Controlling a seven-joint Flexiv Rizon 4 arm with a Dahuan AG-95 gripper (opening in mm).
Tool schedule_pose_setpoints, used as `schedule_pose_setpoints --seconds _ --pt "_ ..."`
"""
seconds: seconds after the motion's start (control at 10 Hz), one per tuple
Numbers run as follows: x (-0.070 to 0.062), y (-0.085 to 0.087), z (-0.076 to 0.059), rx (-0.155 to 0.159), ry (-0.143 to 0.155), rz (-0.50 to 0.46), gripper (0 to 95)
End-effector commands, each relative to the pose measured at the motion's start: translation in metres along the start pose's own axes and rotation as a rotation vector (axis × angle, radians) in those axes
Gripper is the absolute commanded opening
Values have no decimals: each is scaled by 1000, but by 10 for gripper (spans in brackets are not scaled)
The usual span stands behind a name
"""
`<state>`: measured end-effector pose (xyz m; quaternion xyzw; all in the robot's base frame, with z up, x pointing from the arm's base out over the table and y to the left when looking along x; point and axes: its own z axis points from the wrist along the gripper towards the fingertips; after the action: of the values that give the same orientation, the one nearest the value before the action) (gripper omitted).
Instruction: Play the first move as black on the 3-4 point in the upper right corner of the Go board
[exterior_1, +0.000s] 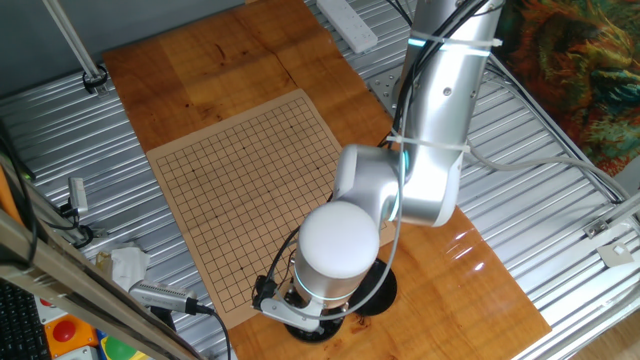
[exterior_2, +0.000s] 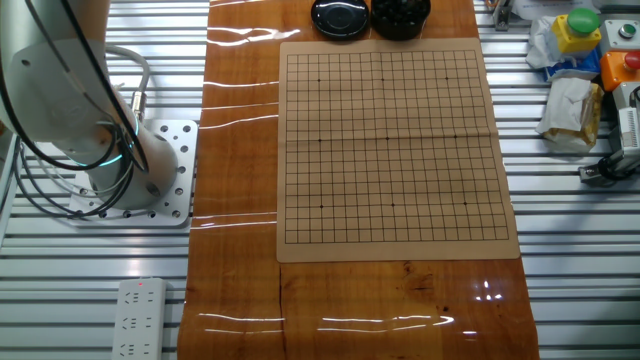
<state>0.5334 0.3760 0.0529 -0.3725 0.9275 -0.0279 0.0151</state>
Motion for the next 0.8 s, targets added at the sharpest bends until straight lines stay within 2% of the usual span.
schedule_pose_setpoints --seconds 0.1,0.8 --pt "0 0 1 0 1 1 380" --pt "0 -1 5 5 -2 0 380"
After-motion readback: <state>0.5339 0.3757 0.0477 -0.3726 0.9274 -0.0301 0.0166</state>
